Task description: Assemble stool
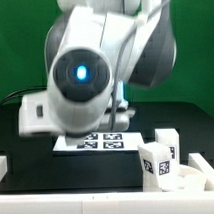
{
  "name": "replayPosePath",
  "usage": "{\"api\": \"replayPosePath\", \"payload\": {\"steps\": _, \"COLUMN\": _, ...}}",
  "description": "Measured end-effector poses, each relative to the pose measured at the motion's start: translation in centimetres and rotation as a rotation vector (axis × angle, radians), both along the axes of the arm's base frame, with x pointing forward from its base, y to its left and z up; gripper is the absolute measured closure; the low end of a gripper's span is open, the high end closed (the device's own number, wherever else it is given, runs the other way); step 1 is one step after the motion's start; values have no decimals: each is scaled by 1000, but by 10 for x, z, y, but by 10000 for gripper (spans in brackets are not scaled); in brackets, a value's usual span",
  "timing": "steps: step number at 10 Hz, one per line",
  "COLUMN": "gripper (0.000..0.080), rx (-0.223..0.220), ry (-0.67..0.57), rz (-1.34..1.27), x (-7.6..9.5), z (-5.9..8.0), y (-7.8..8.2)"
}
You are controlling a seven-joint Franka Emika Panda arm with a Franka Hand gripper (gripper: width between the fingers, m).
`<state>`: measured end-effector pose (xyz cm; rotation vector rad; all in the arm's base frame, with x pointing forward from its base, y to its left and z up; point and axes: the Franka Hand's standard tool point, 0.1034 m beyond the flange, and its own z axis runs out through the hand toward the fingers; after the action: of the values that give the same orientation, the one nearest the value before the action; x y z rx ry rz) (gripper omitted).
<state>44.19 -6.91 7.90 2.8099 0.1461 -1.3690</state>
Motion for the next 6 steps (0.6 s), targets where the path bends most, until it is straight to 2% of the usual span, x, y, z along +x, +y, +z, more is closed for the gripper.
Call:
{"api": "replayPosePath", "payload": {"steps": 1, "gripper": 472, "rx": 33, "ry": -128, "rz": 38, "x": 12, "z": 10, "y": -1}}
{"api": "replayPosePath", "payload": {"steps": 2, "gripper": 472, "rx": 50, "ry": -200, "rz": 45, "x": 2, "z": 2, "y": -6}}
{"api": "replayPosePath", "payload": {"steps": 3, "gripper": 472, "rx": 54, "ry": -226, "rz": 41, "x": -1, "z": 2, "y": -6}}
{"api": "replayPosePath", "payload": {"steps": 4, "gripper": 471, "rx": 54, "ry": -307, "rz": 50, "x": 9, "z": 3, "y": -7}}
{"api": "replayPosePath", "payload": {"steps": 5, "gripper": 471, "rx": 50, "ry": -343, "rz": 37, "x": 11, "z": 9, "y": -2}}
{"api": "replayPosePath", "payload": {"steps": 6, "gripper": 471, "rx": 65, "ry": -406, "rz": 32, "x": 28, "z": 32, "y": 17}}
